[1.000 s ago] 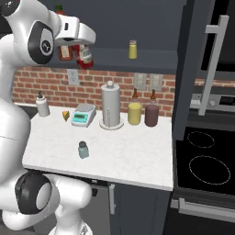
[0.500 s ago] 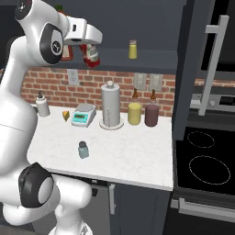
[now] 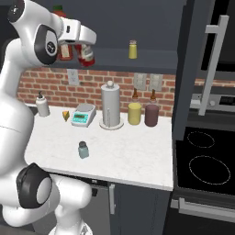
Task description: Put the shaker and condiment bottle from the counter next to their counterparts in the cabinet.
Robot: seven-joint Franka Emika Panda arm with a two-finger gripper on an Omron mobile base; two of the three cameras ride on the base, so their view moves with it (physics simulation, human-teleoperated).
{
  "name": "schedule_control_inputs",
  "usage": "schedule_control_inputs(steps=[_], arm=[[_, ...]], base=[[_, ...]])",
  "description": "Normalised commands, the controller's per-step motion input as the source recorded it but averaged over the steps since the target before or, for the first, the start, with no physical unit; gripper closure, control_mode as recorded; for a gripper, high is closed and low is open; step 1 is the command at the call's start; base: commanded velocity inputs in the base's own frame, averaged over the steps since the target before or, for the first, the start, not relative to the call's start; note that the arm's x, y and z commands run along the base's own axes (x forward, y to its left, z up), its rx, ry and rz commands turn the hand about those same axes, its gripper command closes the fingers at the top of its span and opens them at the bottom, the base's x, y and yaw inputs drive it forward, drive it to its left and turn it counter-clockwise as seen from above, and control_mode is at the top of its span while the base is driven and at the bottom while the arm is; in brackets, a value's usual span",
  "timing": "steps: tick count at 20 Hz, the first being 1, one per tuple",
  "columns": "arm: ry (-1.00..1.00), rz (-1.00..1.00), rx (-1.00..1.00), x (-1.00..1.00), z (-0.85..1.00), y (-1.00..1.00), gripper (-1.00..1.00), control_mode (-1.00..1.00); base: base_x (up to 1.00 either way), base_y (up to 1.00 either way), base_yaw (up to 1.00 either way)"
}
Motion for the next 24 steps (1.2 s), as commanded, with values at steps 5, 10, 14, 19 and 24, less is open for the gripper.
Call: schedule_control_inputs(steps=[5,10,14,19,24], arm=[[0.00,0.18,0.03,0.05,-0.01,0.09,1.00,-1.00],[0.00,0.20,0.05,0.12,-0.02,0.04,1.00,-1.00],[0.00,0.20,0.01,0.11,-0.13,0.15,1.00,-1.00],[0.00,0.19,0.00,0.09,-0.14,0.27,1.00,-1.00],[0.00,0.17,0.00,0.20,-0.02,0.21,1.00,-1.00]], base=[[0.00,0.00,0.00],[0.00,0.00,0.00],[0.00,0.00,0.00],[0.00,0.00,0.00],[0.00,0.00,0.00]])
